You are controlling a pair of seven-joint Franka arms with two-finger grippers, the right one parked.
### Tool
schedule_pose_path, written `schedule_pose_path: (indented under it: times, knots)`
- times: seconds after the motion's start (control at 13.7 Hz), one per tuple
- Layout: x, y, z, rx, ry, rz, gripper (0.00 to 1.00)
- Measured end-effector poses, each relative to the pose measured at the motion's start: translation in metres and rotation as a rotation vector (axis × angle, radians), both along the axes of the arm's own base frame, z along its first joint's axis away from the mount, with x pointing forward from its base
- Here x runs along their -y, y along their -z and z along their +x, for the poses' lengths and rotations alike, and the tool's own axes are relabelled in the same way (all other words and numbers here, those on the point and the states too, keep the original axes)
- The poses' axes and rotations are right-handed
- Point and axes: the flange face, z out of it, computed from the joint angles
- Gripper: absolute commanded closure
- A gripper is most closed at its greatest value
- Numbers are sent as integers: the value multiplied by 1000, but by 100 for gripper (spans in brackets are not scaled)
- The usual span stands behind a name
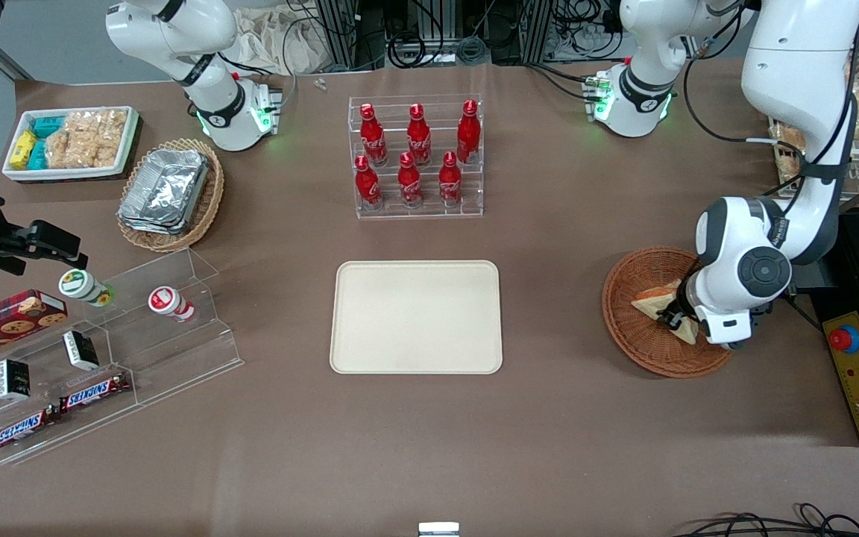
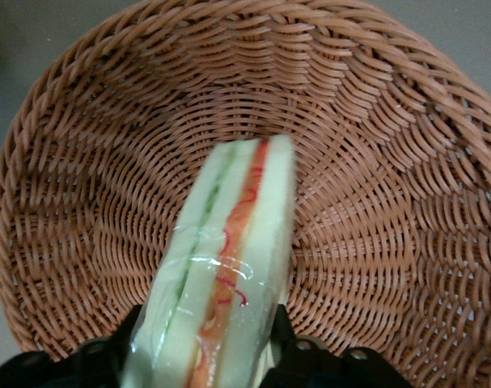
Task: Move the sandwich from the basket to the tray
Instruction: 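Close the left gripper on the triangular sandwich, then lift the sandwich out of the basket and carry it toward the cream tray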
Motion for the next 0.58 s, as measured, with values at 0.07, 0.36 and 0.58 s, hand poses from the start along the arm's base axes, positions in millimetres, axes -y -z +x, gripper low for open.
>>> schedule_pose_path:
  times: [0.07, 0.36, 0.58]
  knots:
    - [1, -1, 1, 4, -1, 0, 100]
    - [3, -37, 5, 14, -2, 3, 100]
    - [37, -112, 4, -39, 161, -11, 100]
